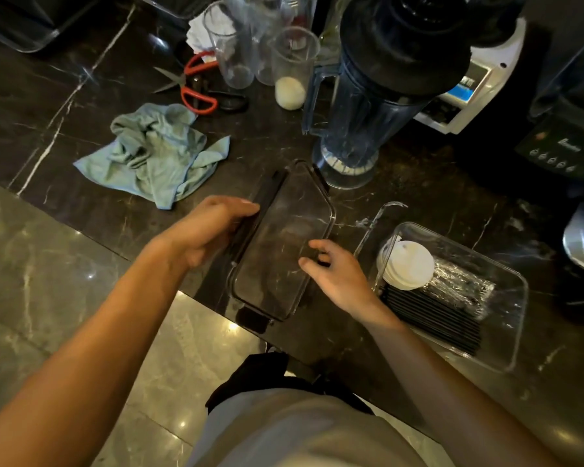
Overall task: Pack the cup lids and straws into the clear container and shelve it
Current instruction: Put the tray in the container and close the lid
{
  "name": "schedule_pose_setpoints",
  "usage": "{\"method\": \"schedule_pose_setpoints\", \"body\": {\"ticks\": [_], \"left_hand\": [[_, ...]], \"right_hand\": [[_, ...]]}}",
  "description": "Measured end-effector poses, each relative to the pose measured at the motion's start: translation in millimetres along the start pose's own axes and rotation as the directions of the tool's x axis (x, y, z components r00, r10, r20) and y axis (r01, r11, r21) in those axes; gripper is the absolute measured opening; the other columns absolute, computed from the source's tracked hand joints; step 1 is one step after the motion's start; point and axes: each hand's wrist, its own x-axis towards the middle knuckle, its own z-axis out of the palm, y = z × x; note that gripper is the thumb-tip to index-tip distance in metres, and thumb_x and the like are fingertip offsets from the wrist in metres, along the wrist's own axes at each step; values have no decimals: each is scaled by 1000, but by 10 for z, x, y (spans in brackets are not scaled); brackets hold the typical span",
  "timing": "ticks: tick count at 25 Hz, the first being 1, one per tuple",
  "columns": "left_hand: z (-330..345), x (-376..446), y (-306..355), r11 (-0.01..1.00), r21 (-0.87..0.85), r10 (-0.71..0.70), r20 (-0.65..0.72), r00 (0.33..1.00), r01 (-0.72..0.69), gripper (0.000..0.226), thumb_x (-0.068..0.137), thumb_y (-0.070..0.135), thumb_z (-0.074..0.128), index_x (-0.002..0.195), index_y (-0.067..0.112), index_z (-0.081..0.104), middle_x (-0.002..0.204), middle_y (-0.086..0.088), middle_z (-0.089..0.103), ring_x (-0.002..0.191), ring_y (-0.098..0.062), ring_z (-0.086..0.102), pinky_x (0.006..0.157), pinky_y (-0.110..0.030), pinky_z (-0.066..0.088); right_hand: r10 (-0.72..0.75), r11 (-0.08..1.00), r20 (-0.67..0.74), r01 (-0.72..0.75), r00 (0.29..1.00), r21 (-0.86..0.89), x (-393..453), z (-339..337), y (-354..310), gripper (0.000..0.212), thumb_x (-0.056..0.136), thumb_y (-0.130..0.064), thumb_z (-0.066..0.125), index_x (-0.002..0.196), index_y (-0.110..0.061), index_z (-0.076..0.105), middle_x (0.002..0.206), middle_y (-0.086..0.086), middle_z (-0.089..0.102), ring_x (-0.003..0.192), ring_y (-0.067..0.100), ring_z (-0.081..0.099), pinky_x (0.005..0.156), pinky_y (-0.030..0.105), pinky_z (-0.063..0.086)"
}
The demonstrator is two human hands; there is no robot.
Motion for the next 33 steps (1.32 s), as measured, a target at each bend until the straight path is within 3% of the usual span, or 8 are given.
{"method": "schedule_pose_setpoints", "body": {"ticks": [6, 9, 11, 15, 19, 24, 28, 33], "left_hand": [[591, -197, 259, 986, -80, 160, 202, 966, -146, 11, 96, 10, 63, 87, 12, 69, 89, -8, 73, 83, -18, 68, 78, -29, 56], [940, -318, 341, 966, -185, 222, 251, 942, -179, 13, 83, 11, 68, 79, 16, 58, 89, -7, 75, 80, -15, 75, 75, -28, 64], [1152, -381, 390, 952, -212, 269, 238, 933, -221, 16, 81, 11, 69, 78, 16, 54, 90, -7, 76, 81, -15, 77, 77, -28, 64], [1552, -493, 496, 923, -257, 334, 164, 928, -286, 15, 81, 10, 71, 78, 15, 56, 95, -11, 69, 86, -17, 73, 76, -25, 64], [1992, -605, 511, 903, -255, 382, 110, 918, -345, 16, 93, 3, 65, 83, 13, 58, 96, -11, 70, 83, -14, 75, 75, -24, 61], [2653, -657, 514, 878, -244, 432, 33, 901, -412, 11, 99, 2, 60, 90, 8, 57, 90, -14, 69, 87, -22, 75, 73, -25, 63], [3007, -555, 482, 868, -312, 417, 37, 908, -386, 9, 100, 4, 60, 101, 10, 53, 98, -23, 60, 100, -34, 66, 74, -28, 63], [3072, -385, 357, 817, 21, 576, -10, 817, -576, 21, 99, 19, 67, 116, 7, 65, 100, -8, 71, 82, -14, 74, 70, -27, 59]], "right_hand": [[-18, 937, 70, -8, 997, 350, -270, -307, 61, 23, 102, -15, 61, 123, -17, 71, 114, 2, 77, 104, 12, 75, 94, 32, 58], [-104, 861, 110, 34, 989, 508, -487, -552, 157, 34, 98, -2, 46, 121, -10, 71, 121, 13, 74, 114, 25, 72, 102, 50, 56], [-174, 776, 95, 77, 980, 626, -649, -727, 272, 47, 88, -3, 44, 129, -1, 66, 130, 23, 69, 125, 40, 64, 108, 63, 46], [-284, 527, 61, 102, 957, 844, -1035, -1126, 581, 60, 87, -17, 46, 139, 11, 53, 142, 33, 56, 139, 49, 48, 117, 62, 34], [-333, 339, -2, 122, 943, 933, -1272, -1459, 787, 89, 86, -38, 76, 145, 18, 40, 151, 36, 45, 146, 50, 36, 123, 59, 25], [-395, 457, -92, 283, 914, 843, -1379, -1768, 905, 85, 80, -42, 84, 146, 0, 50, 147, 26, 56, 141, 39, 49, 120, 49, 35], [-213, 794, -456, 425, 864, 435, -1312, -1845, 1000, 22, 96, -18, 72, 117, -24, 70, 114, 4, 78, 112, 22, 72, 104, 53, 53], [-96, 722, -545, 435, 833, 538, -1324, -2140, 1185, 13, 104, -7, 55, 105, -7, 68, 95, 16, 79, 86, 28, 76, 73, 33, 61]]}}
